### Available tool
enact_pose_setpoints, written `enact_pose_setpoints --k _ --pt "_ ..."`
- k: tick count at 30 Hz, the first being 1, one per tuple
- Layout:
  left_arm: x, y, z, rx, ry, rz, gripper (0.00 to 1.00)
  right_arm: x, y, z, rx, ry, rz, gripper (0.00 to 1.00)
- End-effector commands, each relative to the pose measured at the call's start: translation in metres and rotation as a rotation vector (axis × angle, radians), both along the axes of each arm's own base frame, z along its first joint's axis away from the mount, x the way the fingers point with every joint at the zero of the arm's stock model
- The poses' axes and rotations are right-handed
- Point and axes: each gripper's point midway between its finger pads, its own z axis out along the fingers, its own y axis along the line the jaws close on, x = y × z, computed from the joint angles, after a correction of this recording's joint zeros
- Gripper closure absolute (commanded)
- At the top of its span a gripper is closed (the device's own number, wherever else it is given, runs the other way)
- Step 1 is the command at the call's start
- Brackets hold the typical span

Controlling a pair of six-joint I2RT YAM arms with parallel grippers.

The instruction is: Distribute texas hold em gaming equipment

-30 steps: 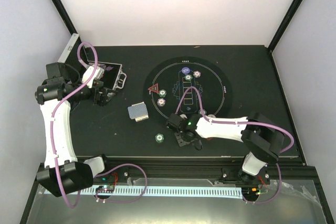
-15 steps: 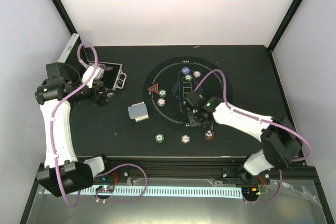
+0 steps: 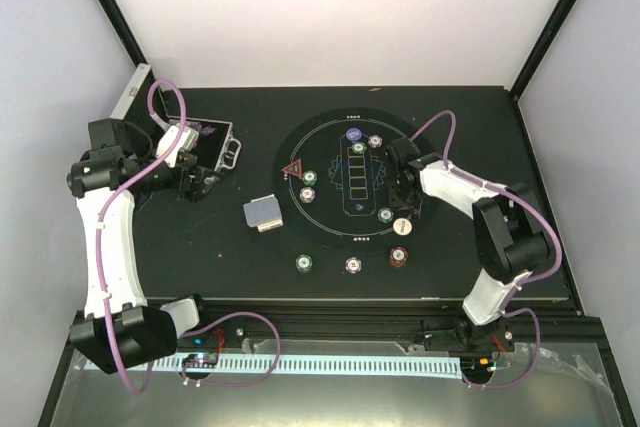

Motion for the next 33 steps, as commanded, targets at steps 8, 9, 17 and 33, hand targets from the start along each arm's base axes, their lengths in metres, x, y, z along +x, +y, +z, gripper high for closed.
enact_pose_setpoints --k 8,9,17,33 --pt "0.005 0.001 0.008 -0.018 -0.01 -0.01 0.01 0.028 -0.009 -0.022 0.005 0.014 -0.008 0.72" --pt "0.004 0.0 0.007 -0.02 -0.009 -0.011 0.01 0.028 -0.01 -0.024 0.002 0.016 -0.01 0.72" --pt "0.006 0.001 0.004 -0.023 -0.004 -0.014 0.01 0.025 -0.014 -0.034 -0.004 0.042 -0.023 0.58" --pt "0.004 -0.002 0.006 -0.037 -0.008 -0.02 0.01 -0.037 -0.005 0.053 0.018 -0.092 -0.002 0.28"
